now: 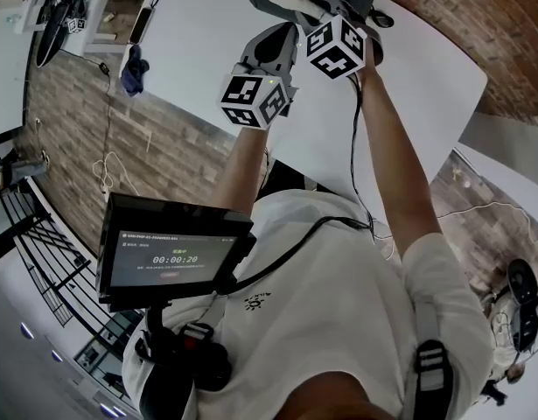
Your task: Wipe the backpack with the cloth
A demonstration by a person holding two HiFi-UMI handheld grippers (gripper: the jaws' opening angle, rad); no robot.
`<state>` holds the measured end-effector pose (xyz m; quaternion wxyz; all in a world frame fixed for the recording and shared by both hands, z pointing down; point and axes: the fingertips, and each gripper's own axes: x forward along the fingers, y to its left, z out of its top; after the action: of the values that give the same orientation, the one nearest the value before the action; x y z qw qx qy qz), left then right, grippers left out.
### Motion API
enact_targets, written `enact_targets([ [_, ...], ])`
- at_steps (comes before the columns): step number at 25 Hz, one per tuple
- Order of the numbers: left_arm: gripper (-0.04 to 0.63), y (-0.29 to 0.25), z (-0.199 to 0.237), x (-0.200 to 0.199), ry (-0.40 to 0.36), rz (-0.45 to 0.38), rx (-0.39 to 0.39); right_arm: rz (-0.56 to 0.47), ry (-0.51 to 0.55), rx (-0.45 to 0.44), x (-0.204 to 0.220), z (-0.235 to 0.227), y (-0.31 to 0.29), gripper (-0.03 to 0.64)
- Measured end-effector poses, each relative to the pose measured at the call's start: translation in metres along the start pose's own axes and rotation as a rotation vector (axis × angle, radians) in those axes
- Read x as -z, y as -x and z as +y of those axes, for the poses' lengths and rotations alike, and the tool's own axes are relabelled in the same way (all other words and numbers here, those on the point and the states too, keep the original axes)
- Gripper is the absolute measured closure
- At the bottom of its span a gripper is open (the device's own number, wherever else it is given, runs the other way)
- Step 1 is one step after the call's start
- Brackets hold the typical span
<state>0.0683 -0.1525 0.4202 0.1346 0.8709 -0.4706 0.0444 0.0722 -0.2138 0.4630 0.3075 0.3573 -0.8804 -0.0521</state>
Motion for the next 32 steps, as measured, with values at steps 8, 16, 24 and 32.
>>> enact_targets([
  [8, 0.595, -0.005, -0.008, -0.003, 0.014, -0.012, 0.019, -0.196, -0.018, 0.059, -0.043, -0.043, 0.044, 0.520],
  [16, 0.595, -0.015, -0.020, -0.010, 0.005, -0.016, 0.050, -0.273, 0.039, 0.319, -0.082, -0.127, 0.088, 0.520],
  [24, 0.595, -0.010, -0.010, -0.007, 0.012, -0.007, 0.027, -0.172, 0.067, 0.177, -0.032, -0.068, 0.045, 0.520],
  [32, 0.594, -0.013, -0.009, -0.008, 0.016, -0.002, 0.015, -0.103, 0.053, 0.040, 0.026, -0.008, 0.020, 0.520],
])
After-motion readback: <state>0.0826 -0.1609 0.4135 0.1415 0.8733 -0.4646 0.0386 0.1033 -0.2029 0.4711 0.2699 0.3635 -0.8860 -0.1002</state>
